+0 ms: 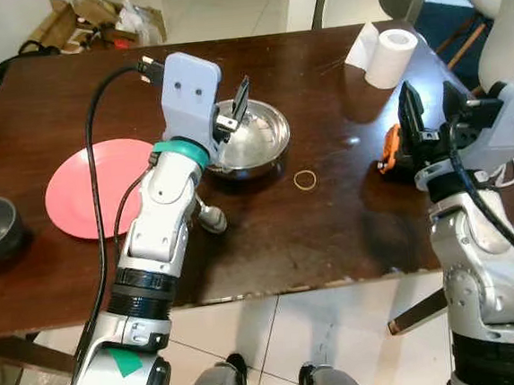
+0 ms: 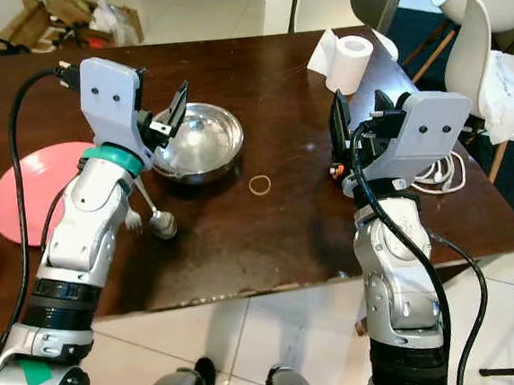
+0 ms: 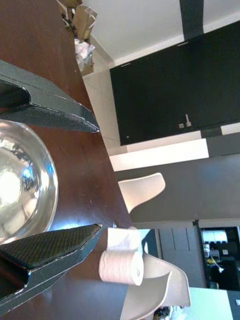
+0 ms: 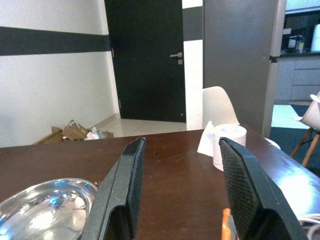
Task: Setting the table
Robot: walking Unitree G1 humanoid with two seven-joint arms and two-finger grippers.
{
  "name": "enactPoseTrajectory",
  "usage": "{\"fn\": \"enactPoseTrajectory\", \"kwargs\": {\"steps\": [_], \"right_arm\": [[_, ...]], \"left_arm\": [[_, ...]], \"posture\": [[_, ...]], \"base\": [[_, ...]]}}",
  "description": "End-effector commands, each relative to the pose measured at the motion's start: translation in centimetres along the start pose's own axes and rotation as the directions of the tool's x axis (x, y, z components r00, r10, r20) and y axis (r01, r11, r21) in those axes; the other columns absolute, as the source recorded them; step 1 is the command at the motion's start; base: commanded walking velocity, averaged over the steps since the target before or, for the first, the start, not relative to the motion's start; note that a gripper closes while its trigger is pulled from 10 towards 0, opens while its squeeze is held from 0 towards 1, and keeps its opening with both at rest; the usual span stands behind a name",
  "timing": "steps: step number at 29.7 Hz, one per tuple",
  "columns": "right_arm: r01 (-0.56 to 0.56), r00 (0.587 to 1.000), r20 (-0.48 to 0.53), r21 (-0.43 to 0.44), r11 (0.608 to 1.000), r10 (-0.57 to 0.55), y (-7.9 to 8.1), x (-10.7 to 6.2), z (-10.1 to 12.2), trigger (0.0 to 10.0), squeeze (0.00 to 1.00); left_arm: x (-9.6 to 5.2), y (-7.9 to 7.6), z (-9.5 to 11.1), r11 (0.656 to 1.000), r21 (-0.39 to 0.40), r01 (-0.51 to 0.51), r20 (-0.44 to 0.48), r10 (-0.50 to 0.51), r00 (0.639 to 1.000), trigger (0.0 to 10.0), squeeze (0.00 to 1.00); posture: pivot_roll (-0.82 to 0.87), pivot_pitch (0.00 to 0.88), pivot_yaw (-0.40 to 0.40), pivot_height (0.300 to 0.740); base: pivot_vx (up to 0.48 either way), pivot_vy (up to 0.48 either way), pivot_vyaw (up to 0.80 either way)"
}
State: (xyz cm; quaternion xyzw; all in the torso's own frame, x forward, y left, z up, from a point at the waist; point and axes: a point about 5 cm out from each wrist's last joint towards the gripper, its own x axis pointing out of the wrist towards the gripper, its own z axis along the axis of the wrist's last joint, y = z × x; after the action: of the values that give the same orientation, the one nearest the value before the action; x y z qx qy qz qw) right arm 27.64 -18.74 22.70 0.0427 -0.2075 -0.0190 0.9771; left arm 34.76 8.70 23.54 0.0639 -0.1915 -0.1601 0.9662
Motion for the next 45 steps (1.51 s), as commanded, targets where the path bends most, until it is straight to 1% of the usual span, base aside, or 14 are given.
{"fn": "enactPoseTrajectory", "kwargs": {"steps": [1, 4, 42, 45], "right_arm": [[0.011, 1.000, -0.008, -0.009, 1.000, -0.011, -0.22, -0.30, -0.16, 10.0, 0.00], [0.012, 1.000, -0.008, -0.010, 1.000, -0.012, -0.23, -0.30, -0.17, 10.0, 0.00], [0.027, 1.000, -0.010, -0.010, 1.000, -0.027, -0.46, -0.49, -0.13, 10.0, 0.00], [0.033, 0.999, -0.024, 0.012, 0.999, -0.032, -0.48, -0.46, -0.27, 10.0, 0.00]], "left_arm": [[0.03, -0.17, 0.00, 1.000, 0.005, 0.010, 0.007, -0.010, 1.000, 10.0, 0.00], [0.05, -0.19, 0.00, 1.000, 0.006, 0.010, 0.008, -0.010, 1.000, 10.0, 0.00], [0.45, -0.41, 0.13, 1.000, -0.002, 0.018, 0.015, -0.018, 1.000, 10.0, 0.00], [0.48, -0.45, 0.10, 1.000, -0.015, 0.018, 0.007, -0.018, 1.000, 10.0, 0.00]], "posture": [[0.00, 0.000, 0.052, 0.740], [0.00, 0.000, 0.052, 0.740], [-0.01, 0.000, 0.062, 0.740], [-0.01, 0.000, 0.061, 0.740]], "base": [[-0.247, 0.000, 0.00], [-0.247, 0.000, 0.00], [0.000, 0.000, 0.00], [0.000, 0.000, -0.80]]}}
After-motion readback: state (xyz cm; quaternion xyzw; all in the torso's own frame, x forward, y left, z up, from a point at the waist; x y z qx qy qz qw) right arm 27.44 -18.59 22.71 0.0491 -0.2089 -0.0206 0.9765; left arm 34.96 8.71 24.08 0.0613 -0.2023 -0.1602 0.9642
